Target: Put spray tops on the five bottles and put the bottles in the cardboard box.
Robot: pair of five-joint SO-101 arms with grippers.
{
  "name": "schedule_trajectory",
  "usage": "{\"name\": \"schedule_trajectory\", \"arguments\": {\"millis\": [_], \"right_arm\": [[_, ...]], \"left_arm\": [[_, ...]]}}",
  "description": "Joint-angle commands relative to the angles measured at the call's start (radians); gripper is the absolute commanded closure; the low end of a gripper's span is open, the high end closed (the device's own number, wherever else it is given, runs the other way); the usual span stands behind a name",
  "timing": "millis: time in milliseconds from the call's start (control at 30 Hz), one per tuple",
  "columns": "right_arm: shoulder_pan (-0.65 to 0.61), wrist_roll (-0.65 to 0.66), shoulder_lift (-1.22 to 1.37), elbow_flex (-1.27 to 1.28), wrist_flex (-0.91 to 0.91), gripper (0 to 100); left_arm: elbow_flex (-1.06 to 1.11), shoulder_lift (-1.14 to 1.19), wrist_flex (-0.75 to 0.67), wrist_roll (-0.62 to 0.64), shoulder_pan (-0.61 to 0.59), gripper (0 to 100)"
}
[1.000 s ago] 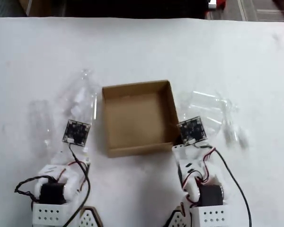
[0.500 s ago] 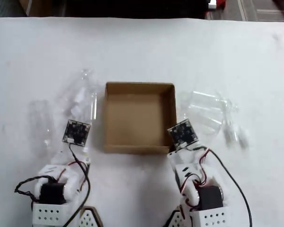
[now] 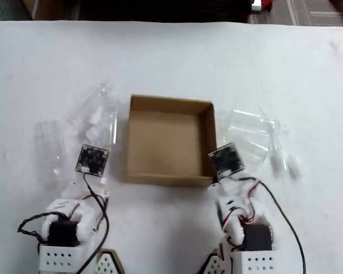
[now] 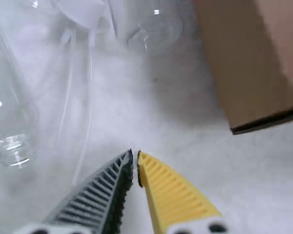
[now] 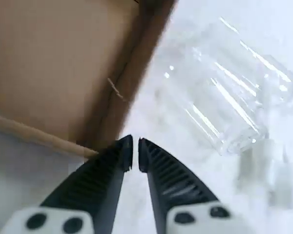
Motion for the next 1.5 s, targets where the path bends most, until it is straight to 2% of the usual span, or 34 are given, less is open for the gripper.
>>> {"name": "schedule_trajectory", "arguments": {"millis": [0,133,333,900,1233,1467], "right_arm": [[0.134,-0.031,0.004,-0.043,-0.013,98.1],[0.206,-0.137,0.004,-0.043,-0.044,98.1],[0.300,-0.175,0.004,-0.043,-0.071,98.1],[0.312,-0.170,0.004,-0.003,-0.097,97.8],[0.452,-0.176,0.004,-0.003,-0.160,97.8],[0.487,-0.176,0.004,-0.003,-0.179,97.7]], "left_arm": [[0.002,-0.007,0.002,0.003,-0.004,98],[0.002,-0.007,0.002,0.003,-0.004,98],[0.002,-0.007,0.002,0.003,-0.004,98],[0.002,-0.007,0.002,0.011,0.001,98],[0.002,-0.007,-0.032,0.011,0.001,98],[0.002,-0.007,-0.032,0.011,0.001,98]]}}
